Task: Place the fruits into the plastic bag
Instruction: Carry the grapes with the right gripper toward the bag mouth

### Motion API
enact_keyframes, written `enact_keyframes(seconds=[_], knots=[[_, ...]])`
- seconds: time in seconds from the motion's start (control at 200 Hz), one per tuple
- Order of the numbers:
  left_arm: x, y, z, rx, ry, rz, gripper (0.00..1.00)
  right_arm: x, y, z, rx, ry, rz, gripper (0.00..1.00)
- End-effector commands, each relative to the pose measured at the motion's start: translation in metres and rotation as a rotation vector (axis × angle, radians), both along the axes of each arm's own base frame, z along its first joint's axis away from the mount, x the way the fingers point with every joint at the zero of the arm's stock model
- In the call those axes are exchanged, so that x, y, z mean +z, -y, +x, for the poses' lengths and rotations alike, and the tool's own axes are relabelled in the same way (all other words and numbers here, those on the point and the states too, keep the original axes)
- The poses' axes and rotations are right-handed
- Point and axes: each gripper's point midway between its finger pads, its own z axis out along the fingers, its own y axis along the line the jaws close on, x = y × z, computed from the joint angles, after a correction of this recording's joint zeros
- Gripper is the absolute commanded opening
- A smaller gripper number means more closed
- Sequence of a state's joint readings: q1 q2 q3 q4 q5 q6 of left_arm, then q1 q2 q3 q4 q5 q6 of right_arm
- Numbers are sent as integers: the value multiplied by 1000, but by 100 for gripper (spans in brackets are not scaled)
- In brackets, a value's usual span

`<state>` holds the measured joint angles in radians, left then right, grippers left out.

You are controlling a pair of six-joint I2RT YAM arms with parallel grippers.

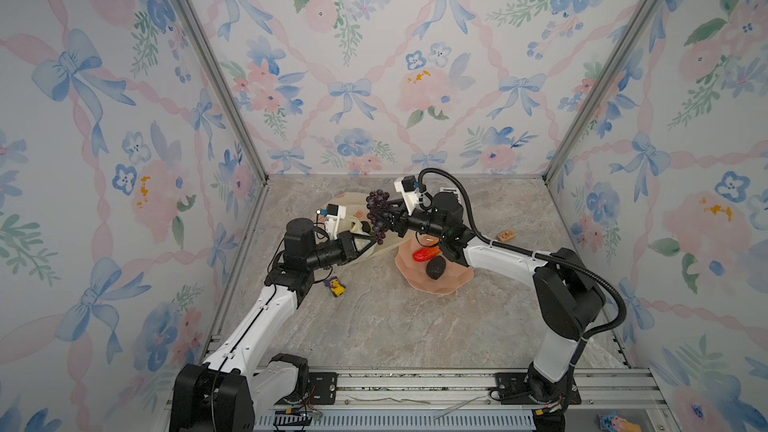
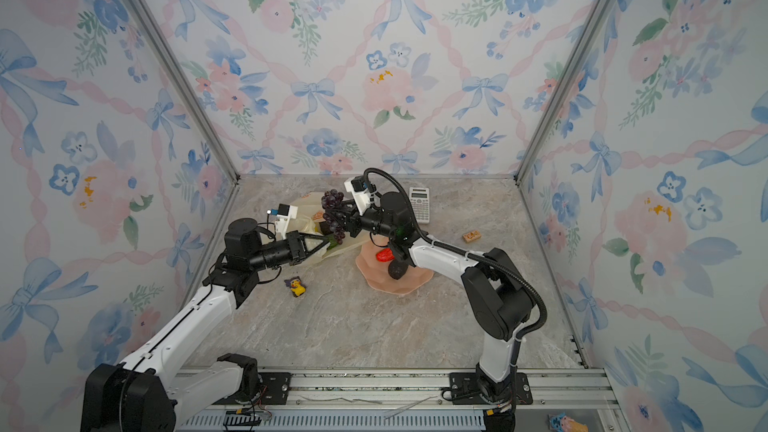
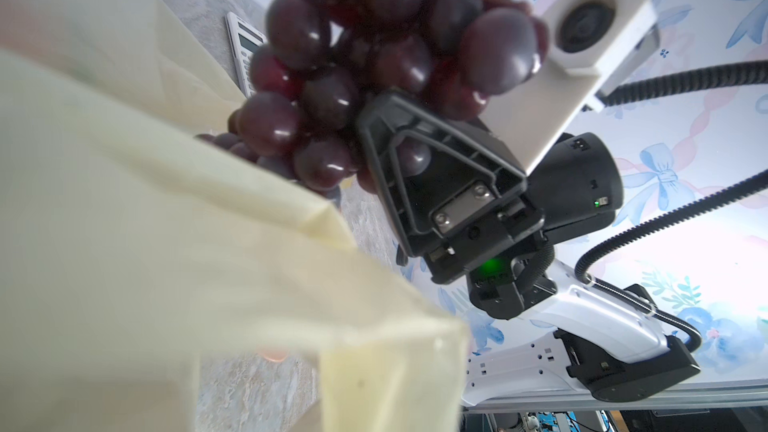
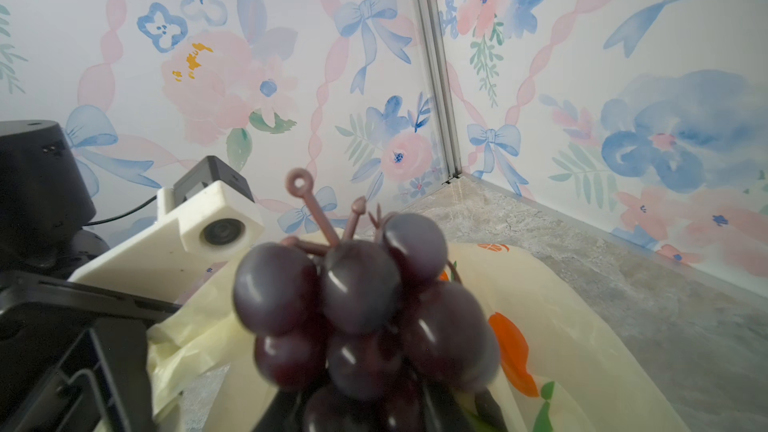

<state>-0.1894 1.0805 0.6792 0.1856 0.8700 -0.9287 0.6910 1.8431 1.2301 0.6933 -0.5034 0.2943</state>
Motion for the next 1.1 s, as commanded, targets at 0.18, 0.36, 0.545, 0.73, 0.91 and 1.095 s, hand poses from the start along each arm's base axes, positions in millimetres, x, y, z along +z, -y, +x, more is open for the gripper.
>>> enact_keyframes(seconds=[0.18, 0.36, 0.545, 0.73, 0.91, 1.095], knots=[[11, -2, 5, -9, 17, -23, 0, -8, -16, -9, 85, 20, 90, 31], [13, -4, 7, -4, 21, -26, 0, -41, -22, -14, 119, -19, -12, 31], [15, -5, 8, -2, 26, -28, 0, -76, -29, -28, 168, -53, -176, 31], [16, -8, 8, 4, 33, -28, 0, -109, -35, -40, 230, -104, -352, 31], [15, -8, 8, 1, 40, -27, 0, -130, -39, -41, 271, -160, -458, 32], [20, -7, 6, -14, 57, -27, 0, -147, -43, -30, 269, -214, -542, 34]])
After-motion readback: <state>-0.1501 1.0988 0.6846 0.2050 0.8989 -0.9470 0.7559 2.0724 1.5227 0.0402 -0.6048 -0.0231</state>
